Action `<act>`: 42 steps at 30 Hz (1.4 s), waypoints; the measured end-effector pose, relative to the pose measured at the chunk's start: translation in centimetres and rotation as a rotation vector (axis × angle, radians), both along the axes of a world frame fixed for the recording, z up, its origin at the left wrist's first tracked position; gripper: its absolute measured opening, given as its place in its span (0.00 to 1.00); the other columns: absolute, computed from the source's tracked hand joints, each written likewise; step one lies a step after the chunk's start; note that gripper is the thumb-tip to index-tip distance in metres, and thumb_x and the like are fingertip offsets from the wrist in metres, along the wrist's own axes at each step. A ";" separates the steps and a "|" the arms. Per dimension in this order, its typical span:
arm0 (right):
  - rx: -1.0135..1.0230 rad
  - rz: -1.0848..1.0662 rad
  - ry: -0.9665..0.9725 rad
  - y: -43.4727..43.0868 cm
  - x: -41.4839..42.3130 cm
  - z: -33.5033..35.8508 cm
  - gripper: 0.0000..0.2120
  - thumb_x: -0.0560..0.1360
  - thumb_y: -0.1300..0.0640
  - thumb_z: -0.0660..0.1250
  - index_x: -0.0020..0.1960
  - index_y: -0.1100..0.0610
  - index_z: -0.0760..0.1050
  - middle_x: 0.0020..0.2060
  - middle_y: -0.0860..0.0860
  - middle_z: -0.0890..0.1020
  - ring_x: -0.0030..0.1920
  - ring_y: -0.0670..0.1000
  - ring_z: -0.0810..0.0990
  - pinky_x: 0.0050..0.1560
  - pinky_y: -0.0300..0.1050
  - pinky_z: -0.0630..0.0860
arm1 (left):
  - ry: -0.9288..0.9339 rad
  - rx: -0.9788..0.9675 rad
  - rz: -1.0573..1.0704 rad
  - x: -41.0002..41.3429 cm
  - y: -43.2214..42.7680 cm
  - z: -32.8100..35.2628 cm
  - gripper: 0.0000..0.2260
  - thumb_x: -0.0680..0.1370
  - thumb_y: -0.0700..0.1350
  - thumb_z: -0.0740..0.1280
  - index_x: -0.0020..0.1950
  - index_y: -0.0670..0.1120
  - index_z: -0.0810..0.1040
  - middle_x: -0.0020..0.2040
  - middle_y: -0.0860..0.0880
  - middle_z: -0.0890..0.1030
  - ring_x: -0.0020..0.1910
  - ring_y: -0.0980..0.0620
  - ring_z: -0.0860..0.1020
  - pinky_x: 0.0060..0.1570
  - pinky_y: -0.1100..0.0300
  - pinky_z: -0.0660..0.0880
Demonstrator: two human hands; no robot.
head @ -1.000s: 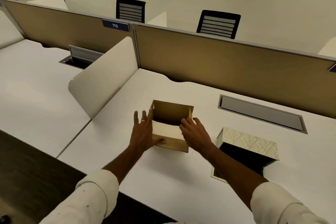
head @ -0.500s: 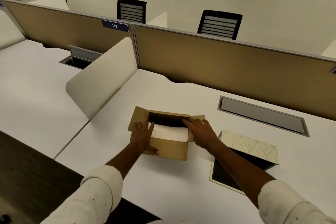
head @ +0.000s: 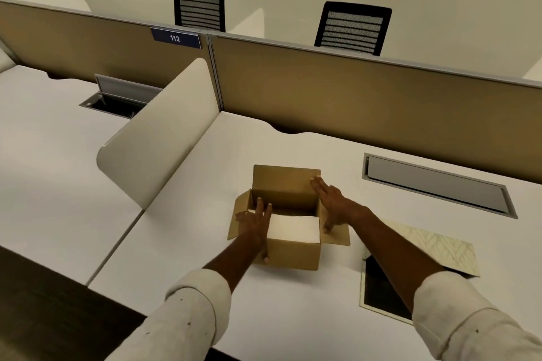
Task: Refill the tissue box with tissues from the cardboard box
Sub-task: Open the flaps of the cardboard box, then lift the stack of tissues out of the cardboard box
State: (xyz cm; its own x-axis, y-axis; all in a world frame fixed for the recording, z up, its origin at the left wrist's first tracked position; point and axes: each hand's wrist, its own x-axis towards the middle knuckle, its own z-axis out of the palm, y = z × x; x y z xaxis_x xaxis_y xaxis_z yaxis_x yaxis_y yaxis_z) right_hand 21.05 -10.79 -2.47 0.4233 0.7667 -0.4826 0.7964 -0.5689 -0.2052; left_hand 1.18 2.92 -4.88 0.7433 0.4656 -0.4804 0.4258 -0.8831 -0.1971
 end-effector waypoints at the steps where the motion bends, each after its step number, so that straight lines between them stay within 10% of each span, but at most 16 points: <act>1: -0.030 0.008 0.013 0.4 0.3 -0.1 0.66 0.65 0.58 0.82 0.81 0.51 0.33 0.82 0.52 0.37 0.81 0.63 0.46 0.78 0.61 0.59 | 0.000 -0.003 0.000 0.1 0.2 -0.3 0.53 0.72 0.55 0.76 0.81 0.44 0.41 0.81 0.38 0.46 0.72 0.36 0.69 0.70 0.42 0.69; 18: -0.259 0.097 0.110 4.5 2.2 -0.8 0.57 0.61 0.58 0.84 0.80 0.56 0.52 0.76 0.56 0.62 0.72 0.60 0.67 0.70 0.58 0.72 | -0.162 -0.192 0.057 -2.0 2.9 -3.2 0.55 0.64 0.58 0.81 0.81 0.48 0.50 0.78 0.45 0.58 0.69 0.41 0.68 0.66 0.48 0.70; 22: -0.112 -0.007 -0.018 5.0 2.4 -0.3 0.36 0.68 0.49 0.79 0.71 0.54 0.69 0.67 0.55 0.75 0.63 0.57 0.75 0.61 0.54 0.77 | 0.008 -0.155 0.030 -0.6 4.0 -0.3 0.52 0.67 0.64 0.76 0.80 0.44 0.52 0.78 0.42 0.59 0.63 0.40 0.76 0.63 0.47 0.73; 26: 0.060 -0.118 -0.033 6.5 1.1 -0.6 0.14 0.73 0.46 0.74 0.53 0.52 0.78 0.53 0.52 0.83 0.49 0.54 0.80 0.52 0.51 0.80 | -0.220 -0.073 -0.083 3.2 4.3 2.6 0.36 0.68 0.63 0.76 0.67 0.42 0.73 0.64 0.44 0.76 0.57 0.45 0.79 0.52 0.52 0.76; 31: -0.083 0.001 0.240 6.9 -0.5 -2.3 0.25 0.76 0.44 0.70 0.68 0.55 0.75 0.63 0.53 0.80 0.61 0.55 0.79 0.62 0.50 0.76 | 0.005 -0.532 -0.106 7.0 5.5 1.6 0.41 0.69 0.62 0.75 0.76 0.47 0.65 0.73 0.46 0.71 0.68 0.43 0.72 0.66 0.48 0.72; 42: -0.333 0.056 0.406 7.7 -1.9 -6.4 0.37 0.74 0.27 0.59 0.72 0.52 0.71 0.68 0.51 0.77 0.65 0.53 0.76 0.69 0.52 0.73 | 0.291 -0.616 0.027 7.5 7.7 -4.0 0.45 0.65 0.72 0.72 0.76 0.50 0.66 0.73 0.48 0.72 0.70 0.44 0.72 0.69 0.48 0.71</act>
State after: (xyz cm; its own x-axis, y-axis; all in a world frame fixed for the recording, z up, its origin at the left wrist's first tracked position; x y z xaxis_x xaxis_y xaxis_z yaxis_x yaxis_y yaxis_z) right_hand 19.19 -3.05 -8.87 0.1143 0.5595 -0.8209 0.7211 -0.6151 -0.3189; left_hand 8.70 10.61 -8.88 0.5355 0.0595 -0.8424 0.4547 -0.8609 0.2283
